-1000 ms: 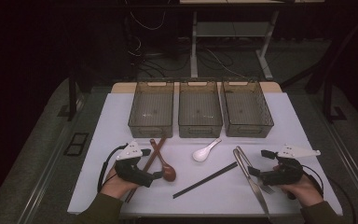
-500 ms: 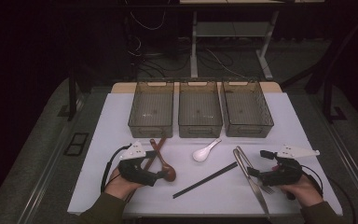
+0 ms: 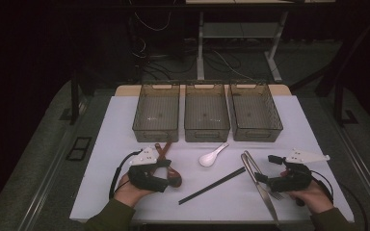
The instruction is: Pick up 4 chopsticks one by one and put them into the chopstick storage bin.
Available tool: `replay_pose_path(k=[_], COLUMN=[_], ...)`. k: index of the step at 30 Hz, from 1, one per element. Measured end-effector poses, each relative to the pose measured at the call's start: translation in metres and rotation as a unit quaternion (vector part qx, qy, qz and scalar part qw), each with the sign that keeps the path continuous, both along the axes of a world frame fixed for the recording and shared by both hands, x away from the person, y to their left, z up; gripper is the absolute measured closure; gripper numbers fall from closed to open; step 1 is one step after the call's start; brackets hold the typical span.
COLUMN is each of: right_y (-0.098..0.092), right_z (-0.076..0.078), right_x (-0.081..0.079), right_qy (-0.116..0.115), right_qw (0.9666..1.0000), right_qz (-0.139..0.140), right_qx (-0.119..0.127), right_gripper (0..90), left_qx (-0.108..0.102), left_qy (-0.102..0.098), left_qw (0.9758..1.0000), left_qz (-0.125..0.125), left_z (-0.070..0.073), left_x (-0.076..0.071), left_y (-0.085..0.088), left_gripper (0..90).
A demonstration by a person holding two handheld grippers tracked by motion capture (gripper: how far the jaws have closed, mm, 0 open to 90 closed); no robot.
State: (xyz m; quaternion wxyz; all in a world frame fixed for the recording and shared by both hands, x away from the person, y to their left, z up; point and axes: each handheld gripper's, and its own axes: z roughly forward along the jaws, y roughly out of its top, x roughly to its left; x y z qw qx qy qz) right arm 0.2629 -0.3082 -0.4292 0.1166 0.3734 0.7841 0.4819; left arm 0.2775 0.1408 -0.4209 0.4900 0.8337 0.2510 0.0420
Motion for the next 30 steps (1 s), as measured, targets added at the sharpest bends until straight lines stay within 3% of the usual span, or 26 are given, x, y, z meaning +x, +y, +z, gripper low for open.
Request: replay_pose_path(k=[16, 30], right_y=[0.002, 0.0], right_z=[0.0, 0.001], right_x=[-0.001, -0.001], right_qy=[-0.003, -0.006], right_qw=[1.0, 1.0], right_qz=[0.006, 0.004], right_qx=[-0.004, 0.002], right_gripper=[9.7, 9.7], left_qx=[-0.004, -0.002], left_qy=[0.013, 0.013], left_qw=[0.9995, 0.9994], left_qz=[-0.028, -0.031], left_z=[-0.003, -0.003], left_x=[-0.003, -0.004], left_y=[-0.016, -0.029], left_gripper=[45.7, 55.4])
